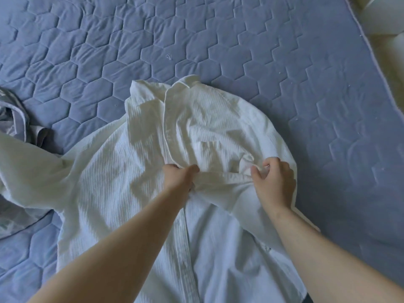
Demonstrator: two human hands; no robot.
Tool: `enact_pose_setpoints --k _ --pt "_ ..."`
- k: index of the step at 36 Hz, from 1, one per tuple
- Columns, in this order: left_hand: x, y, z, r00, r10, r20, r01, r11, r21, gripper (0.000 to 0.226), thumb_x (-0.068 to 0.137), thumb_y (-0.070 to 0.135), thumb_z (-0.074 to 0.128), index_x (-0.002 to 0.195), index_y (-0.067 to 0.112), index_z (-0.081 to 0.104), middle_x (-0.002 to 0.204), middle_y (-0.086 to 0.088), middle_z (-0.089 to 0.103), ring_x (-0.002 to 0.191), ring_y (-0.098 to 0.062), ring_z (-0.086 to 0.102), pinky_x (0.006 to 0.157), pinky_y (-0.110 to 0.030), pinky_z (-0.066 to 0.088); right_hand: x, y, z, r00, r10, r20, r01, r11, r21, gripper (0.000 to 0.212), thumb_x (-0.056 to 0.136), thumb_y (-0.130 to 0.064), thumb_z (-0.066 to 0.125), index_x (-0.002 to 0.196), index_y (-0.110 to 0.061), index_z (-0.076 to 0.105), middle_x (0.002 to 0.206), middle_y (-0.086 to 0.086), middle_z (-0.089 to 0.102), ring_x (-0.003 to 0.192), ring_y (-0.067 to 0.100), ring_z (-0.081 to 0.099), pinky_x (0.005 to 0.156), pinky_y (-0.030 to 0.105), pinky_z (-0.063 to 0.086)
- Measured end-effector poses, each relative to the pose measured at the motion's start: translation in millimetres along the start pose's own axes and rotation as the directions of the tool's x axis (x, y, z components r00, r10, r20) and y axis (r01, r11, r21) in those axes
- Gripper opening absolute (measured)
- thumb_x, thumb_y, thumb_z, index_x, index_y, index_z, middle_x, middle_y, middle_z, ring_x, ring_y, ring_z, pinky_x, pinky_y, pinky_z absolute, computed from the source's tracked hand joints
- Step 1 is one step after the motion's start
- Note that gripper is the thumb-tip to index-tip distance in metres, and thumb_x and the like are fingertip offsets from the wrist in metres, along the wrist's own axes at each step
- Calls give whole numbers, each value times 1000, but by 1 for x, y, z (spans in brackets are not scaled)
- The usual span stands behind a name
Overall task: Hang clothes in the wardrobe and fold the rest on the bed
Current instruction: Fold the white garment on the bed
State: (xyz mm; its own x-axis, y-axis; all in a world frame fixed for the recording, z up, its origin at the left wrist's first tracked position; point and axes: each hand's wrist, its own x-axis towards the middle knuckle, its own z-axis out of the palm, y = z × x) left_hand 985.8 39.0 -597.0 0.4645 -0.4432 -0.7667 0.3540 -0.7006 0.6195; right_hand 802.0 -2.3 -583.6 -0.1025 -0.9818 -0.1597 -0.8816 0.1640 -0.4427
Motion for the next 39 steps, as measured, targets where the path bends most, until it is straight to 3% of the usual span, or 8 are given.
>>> enact_pose_setpoints --k 8,18,22,25,28,32,35,39 --pt "-56 -20 13 968 -173 180 170 985 31 39 94 39 51 116 8 44 99 -7 56 81 -20 59 64 -30 47 -44 32 -40 844 124 522 -29 982 -187 30 82 -51 58 98 -26 50 98 -8 56 104 23 56 91 39 37" --pt "-128 -37 -4 880 -167 444 182 983 8 50 89 52 50 124 17 48 116 -5 56 100 -22 59 76 -35 51 -125 7 -109 895 -84 438 207 948 -241 7 91 -17 46 85 -21 43 90 4 58 84 30 54 61 29 34" --pt "-135 -47 -24 856 -188 482 209 978 12 39 89 47 53 108 13 60 101 -10 66 97 -28 62 87 -45 49 -173 -12 -86 642 -185 744 334 941 -55 7 89 -14 47 86 -21 48 97 5 59 89 27 52 63 29 35" --pt "-128 -65 -35 943 -212 255 190 976 107 41 86 19 65 120 1 50 102 -17 61 86 -30 62 72 -40 56 -192 -2 -58 416 -141 898 157 984 82 18 86 -16 50 99 -22 62 114 4 63 102 21 59 80 25 42" --pt "-117 -82 -46 980 -199 0 198 973 121 39 88 5 56 124 1 43 101 -17 56 80 -26 56 62 -31 45 -194 20 -44 591 -100 800 27 994 105 23 89 -27 53 109 -23 64 112 -3 63 101 15 58 85 25 45" --pt "-116 -97 -44 988 -156 -18 157 985 74 41 92 48 49 110 12 43 92 -6 50 81 -21 50 72 -35 38 -189 59 -44 970 62 236 -86 992 93 24 86 -4 53 103 -12 67 97 6 66 95 30 58 76 32 42" --pt "-127 -108 -30 984 -163 74 155 983 100 59 84 50 60 126 17 35 114 -4 48 101 -23 48 81 -38 39 -181 93 -45 941 288 178 -288 957 -27 43 86 -1 49 125 -15 57 121 12 60 111 33 53 92 39 43" --pt "-129 -119 -15 942 -320 105 296 936 192 49 85 25 65 125 9 42 110 -9 57 95 -25 57 73 -36 48 -179 117 -47 810 347 472 -478 858 188 37 95 -8 45 132 -11 50 125 9 56 110 25 54 88 29 41"
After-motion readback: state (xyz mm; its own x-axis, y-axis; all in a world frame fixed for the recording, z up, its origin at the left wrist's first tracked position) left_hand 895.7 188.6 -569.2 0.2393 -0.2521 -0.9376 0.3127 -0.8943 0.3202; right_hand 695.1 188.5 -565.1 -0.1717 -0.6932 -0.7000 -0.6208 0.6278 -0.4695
